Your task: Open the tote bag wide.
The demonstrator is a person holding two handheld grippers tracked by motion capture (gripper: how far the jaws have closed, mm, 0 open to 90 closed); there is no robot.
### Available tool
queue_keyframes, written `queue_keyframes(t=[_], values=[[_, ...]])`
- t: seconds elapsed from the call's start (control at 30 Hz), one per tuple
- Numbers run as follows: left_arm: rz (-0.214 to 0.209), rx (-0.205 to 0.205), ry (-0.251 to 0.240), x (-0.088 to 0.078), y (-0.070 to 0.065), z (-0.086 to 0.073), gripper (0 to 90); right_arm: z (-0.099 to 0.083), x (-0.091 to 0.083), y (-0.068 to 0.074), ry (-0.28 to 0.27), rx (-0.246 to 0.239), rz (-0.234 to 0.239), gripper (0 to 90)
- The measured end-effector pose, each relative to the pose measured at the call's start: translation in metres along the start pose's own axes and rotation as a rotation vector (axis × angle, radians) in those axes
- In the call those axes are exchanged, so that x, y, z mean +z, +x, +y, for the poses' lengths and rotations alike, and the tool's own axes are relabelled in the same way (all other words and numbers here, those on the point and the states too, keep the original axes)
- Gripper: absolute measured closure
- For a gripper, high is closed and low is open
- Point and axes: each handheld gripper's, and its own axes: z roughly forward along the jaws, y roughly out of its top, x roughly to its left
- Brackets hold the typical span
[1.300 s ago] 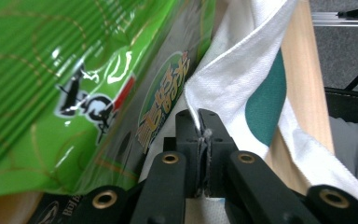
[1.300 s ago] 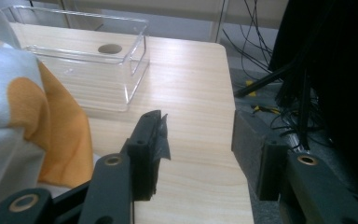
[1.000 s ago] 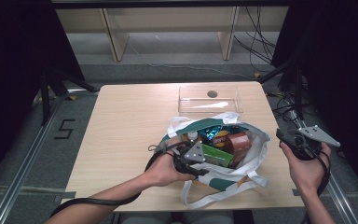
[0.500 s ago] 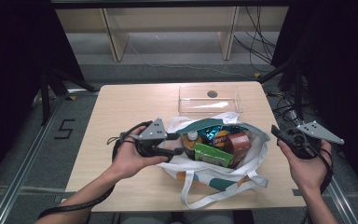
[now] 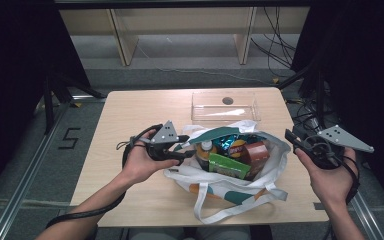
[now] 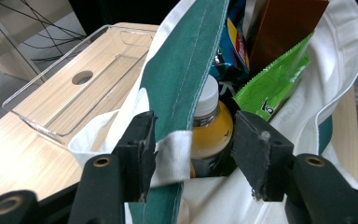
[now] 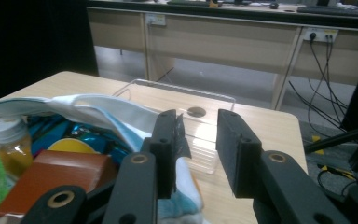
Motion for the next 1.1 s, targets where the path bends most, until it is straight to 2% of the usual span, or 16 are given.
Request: queue_keyframes(t=[0.03, 0.1, 0.13, 0.17, 0.27, 0.3, 0.33, 0.37, 0.5, 0.57, 0.73, 0.83, 0.97, 1.03, 1.07, 1.1], values=[[-0.001, 0.008, 0.010, 0.001, 0.000, 0.001, 48.5, 0.000, -0.002, 0.004, 0.009, 0.023, 0.010, 68.8], [0.006, 0.029, 0.015, 0.002, 0.001, 0.000, 49.4, 0.001, -0.001, 0.004, -0.001, -0.006, 0.022, 67.4], [0.008, 0.014, 0.020, 0.002, 0.000, 0.000, 50.0, 0.000, -0.001, 0.007, 0.003, 0.027, 0.038, 65.8], [0.004, 0.022, 0.018, 0.002, 0.002, -0.001, 50.0, 0.000, -0.001, 0.007, 0.003, 0.027, 0.038, 65.8], [0.009, -0.014, 0.027, 0.001, 0.004, -0.005, 50.6, -0.001, 0.001, 0.008, 0.024, 0.021, 0.070, 64.4], [0.008, 0.007, 0.042, 0.001, 0.005, -0.005, 50.8, -0.002, 0.002, 0.009, 0.023, 0.011, 0.070, 64.5], [0.012, -0.022, 0.028, 0.002, 0.005, -0.008, 51.0, -0.002, 0.003, 0.009, 0.030, 0.008, 0.084, 64.5], [0.008, 0.006, 0.047, 0.001, 0.007, -0.008, 51.3, -0.002, 0.003, 0.010, 0.049, 0.015, 0.079, 64.5], [0.032, 0.005, 0.053, 0.003, 0.009, -0.011, 54.4, 0.000, 0.003, 0.012, 0.038, -0.011, 0.106, 63.1], [0.034, 0.028, 0.061, 0.003, 0.011, -0.013, 56.7, 0.002, 0.003, 0.015, 0.043, -0.029, 0.110, 63.2], [0.050, 0.059, 0.081, 0.003, 0.012, -0.016, 62.1, -0.003, 0.011, 0.013, 0.090, -0.062, 0.095, 64.7], [0.049, 0.043, 0.093, 0.003, 0.012, -0.017, 65.4, -0.009, 0.013, 0.014, 0.125, -0.046, 0.076, 72.7], [0.053, 0.063, 0.098, 0.002, 0.014, -0.014, 75.9, -0.012, 0.017, 0.012, 0.110, -0.090, 0.067, 84.3], [0.061, 0.069, 0.106, 0.000, 0.014, -0.009, 79.0, -0.010, 0.015, 0.015, 0.136, -0.092, 0.058, 85.9], [0.061, 0.078, 0.107, 0.000, 0.015, -0.006, 79.4, -0.010, 0.017, 0.015, 0.120, -0.099, 0.049, 86.1], [0.063, 0.060, 0.103, 0.000, 0.015, -0.005, 79.7, -0.008, 0.018, 0.013, 0.113, -0.121, 0.047, 86.2]])
